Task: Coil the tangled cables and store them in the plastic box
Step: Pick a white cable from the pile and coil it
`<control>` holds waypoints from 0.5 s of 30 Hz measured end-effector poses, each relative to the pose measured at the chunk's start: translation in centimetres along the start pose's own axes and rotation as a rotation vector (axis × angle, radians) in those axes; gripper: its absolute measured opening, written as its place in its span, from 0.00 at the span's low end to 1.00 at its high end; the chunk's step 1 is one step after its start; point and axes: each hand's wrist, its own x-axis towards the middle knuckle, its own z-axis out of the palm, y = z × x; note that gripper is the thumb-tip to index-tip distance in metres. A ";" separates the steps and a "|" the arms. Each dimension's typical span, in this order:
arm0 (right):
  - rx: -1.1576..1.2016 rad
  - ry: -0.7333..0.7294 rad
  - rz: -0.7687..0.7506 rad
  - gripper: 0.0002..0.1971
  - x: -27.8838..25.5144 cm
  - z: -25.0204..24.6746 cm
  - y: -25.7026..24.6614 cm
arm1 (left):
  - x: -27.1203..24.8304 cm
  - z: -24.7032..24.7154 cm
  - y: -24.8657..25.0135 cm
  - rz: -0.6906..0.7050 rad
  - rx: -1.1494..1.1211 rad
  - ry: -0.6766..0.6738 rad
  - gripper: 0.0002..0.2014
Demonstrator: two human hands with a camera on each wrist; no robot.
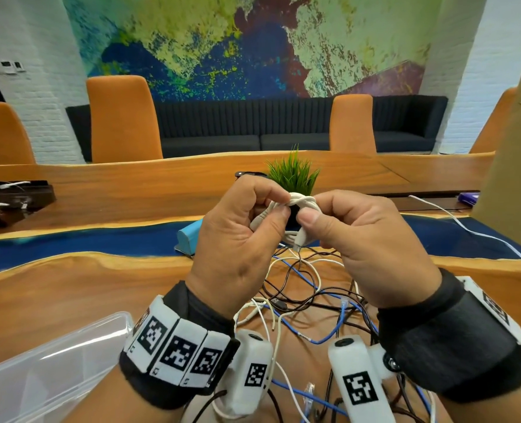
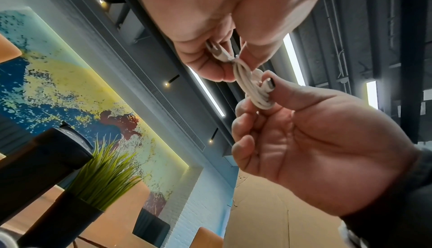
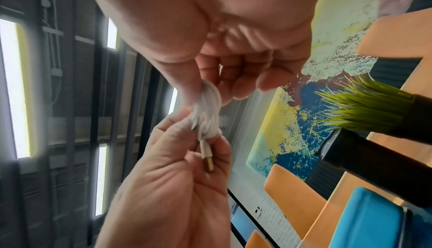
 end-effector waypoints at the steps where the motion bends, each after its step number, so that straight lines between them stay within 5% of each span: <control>1: -0.025 -0.028 0.009 0.06 0.0 -0.2 -0.1 | -0.1 0.0 -0.1 0.001 0.003 -0.010 0.07; 11: 0.162 -0.278 0.301 0.06 0.5 -3.0 0.3 | -0.5 0.8 0.4 -0.016 0.064 -0.069 0.11; 15: -0.078 -0.237 0.286 0.06 0.7 -3.0 0.8 | -0.3 0.8 0.4 -0.131 0.063 -0.068 0.11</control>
